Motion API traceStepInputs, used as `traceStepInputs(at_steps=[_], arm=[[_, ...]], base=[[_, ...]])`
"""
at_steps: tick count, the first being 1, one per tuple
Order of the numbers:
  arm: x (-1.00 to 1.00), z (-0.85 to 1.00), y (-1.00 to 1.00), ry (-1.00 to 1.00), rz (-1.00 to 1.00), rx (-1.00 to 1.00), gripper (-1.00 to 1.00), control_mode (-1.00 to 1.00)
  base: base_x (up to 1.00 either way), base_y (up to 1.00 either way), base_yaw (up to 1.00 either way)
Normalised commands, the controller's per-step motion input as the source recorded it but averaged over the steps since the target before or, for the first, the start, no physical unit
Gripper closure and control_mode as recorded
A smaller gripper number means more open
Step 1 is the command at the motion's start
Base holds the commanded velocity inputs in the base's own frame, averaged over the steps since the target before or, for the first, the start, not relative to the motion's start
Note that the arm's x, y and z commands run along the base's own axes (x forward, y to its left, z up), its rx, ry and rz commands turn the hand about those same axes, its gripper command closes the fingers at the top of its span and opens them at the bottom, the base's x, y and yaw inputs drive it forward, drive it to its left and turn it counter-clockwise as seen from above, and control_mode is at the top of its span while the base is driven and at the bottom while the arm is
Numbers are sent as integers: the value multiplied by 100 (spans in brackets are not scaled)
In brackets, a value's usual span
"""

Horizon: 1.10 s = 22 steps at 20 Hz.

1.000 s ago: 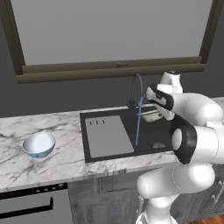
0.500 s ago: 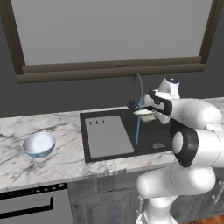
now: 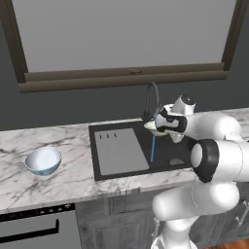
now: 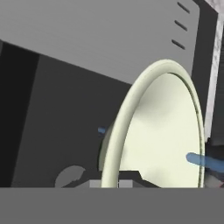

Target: Rinse each bowl for a few seconds and place them down in the sink or on the counter.

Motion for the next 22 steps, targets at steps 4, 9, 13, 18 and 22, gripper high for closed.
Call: traceStepInputs(at_steps=[4,9,13,18,22], arm=[[49,-9,7,3,0,3,100,-100],[21,3,13,0,0,3,100,-100],[-16,11,43,-6,0,0,100,-100],[-14,0,53,-5,0,0,100,-100],[0,0,57,0,0,0,100,-100]], base=[[0,0,0],[0,0,0],[0,0,0],[0,0,0],[0,0,0]])
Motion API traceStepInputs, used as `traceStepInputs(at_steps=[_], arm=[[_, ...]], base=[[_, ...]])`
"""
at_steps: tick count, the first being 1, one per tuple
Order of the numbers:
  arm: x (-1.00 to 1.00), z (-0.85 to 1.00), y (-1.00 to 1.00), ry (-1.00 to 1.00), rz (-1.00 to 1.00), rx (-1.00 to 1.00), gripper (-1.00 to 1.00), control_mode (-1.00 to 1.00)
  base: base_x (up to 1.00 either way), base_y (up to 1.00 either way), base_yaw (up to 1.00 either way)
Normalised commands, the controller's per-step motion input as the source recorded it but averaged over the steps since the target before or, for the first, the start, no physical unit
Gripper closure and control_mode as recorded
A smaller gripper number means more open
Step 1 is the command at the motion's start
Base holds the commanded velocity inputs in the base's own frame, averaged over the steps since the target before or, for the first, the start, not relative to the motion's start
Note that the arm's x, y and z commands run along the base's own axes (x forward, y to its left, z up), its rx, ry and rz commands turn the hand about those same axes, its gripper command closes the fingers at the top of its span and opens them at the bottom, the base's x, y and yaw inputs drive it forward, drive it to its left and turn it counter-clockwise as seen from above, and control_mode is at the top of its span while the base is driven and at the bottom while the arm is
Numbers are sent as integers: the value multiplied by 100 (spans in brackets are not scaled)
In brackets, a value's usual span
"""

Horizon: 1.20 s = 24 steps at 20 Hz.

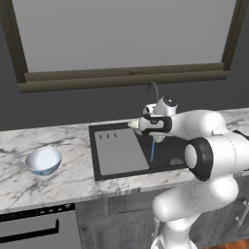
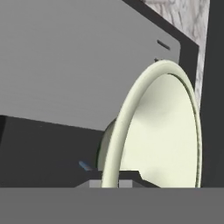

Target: Rinse each bowl for a few seconds and place them down in the sink or on the counter.

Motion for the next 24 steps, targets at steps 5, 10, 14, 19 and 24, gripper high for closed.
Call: traceStepInputs(at_steps=[5,10,14,19,24], arm=[[0,0,51,0,0,0,100,-100],[8,0,51,0,0,0,100,-100],[12,-7,49,0,0,0,100,-100],[13,-16,46,0,0,0,100,-100],[10,-26,39,0,0,0,100,-100]], base=[[0,0,0],[0,0,0],[0,0,0],[0,0,0],[0,0,0]])
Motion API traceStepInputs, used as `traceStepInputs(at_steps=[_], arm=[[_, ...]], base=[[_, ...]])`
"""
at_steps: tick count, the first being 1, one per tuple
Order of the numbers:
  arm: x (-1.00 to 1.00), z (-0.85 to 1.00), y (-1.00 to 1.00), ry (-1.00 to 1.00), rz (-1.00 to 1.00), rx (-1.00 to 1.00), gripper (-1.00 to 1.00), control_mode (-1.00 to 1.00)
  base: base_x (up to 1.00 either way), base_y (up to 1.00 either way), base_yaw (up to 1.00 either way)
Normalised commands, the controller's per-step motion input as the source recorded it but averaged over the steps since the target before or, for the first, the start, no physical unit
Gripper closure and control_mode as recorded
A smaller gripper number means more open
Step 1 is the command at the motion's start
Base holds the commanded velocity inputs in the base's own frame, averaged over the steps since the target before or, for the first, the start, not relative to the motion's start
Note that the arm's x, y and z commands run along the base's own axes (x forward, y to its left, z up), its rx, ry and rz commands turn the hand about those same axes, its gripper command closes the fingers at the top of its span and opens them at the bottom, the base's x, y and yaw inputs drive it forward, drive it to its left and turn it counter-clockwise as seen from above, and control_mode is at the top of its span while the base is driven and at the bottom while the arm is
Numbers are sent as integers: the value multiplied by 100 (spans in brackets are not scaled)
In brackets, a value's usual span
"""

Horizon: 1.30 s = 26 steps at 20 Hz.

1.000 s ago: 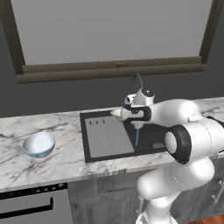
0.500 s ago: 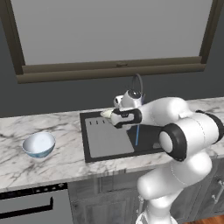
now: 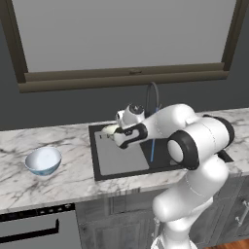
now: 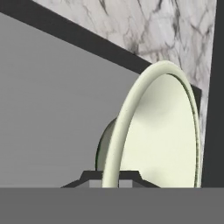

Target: Rinse each bowl for a few seconds and place them down in the sink or on the counter.

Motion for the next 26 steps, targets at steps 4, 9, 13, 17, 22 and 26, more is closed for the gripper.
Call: traceStepInputs(at_steps=[4,9,13,17,22,26], arm=[[5,-28,15,0,0,0,100,-100],[4,-23,4,0,0,0,100,-100],[0,-20,10,0,0,0,100,-100],[0,-21,13,0,0,0,100,-100],[0,-26,7,-1,0,0,100,-100],[0,-26,9,0,0,0,-100,-100]], base=[[0,0,0],[0,0,0],[0,0,0],[0,0,0],[0,0,0],[0,0,0]])
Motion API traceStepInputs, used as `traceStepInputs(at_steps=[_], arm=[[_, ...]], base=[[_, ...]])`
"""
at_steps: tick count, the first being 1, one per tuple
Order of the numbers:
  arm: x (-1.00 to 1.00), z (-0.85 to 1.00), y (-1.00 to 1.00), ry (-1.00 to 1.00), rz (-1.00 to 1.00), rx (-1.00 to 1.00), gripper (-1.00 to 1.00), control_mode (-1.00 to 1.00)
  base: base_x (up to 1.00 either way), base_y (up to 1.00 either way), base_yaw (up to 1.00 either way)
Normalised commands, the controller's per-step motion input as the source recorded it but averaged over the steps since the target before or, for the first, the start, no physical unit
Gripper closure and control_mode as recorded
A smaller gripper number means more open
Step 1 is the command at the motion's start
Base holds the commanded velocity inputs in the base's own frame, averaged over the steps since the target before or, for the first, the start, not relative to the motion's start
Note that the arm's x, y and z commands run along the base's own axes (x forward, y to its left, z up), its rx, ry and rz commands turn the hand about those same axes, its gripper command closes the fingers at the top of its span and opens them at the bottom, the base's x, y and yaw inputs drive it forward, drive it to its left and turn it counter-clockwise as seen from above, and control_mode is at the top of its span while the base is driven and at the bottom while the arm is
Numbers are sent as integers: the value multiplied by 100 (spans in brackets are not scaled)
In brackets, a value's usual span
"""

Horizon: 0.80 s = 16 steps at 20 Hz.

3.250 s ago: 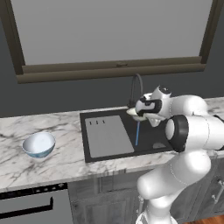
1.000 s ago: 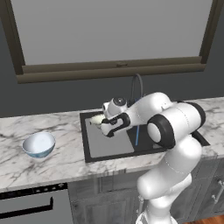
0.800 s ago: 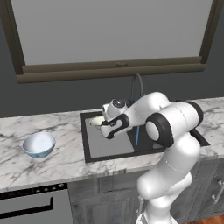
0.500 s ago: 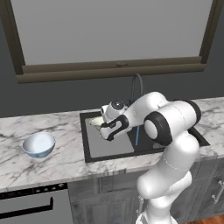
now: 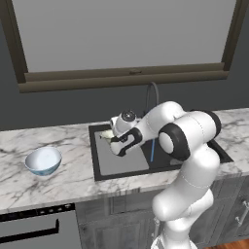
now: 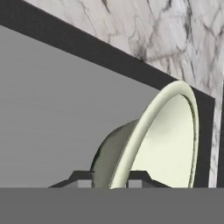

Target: Rinse each bowl for a few seconds and place them down in the sink or on the counter.

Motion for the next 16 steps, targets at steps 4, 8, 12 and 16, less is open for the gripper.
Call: traceStepInputs(at_steps=[4,8,12,16], arm=[[-4,-10,1,-3,0,0,-100,-100],[-11,-13,4,0,0,1,-100,-100],[-22,-8,10,0,0,1,-100,-100],[-28,-2,14,-2,0,1,-100,-100]], base=[[0,0,0],[0,0,0],[0,0,0],[0,0,0]])
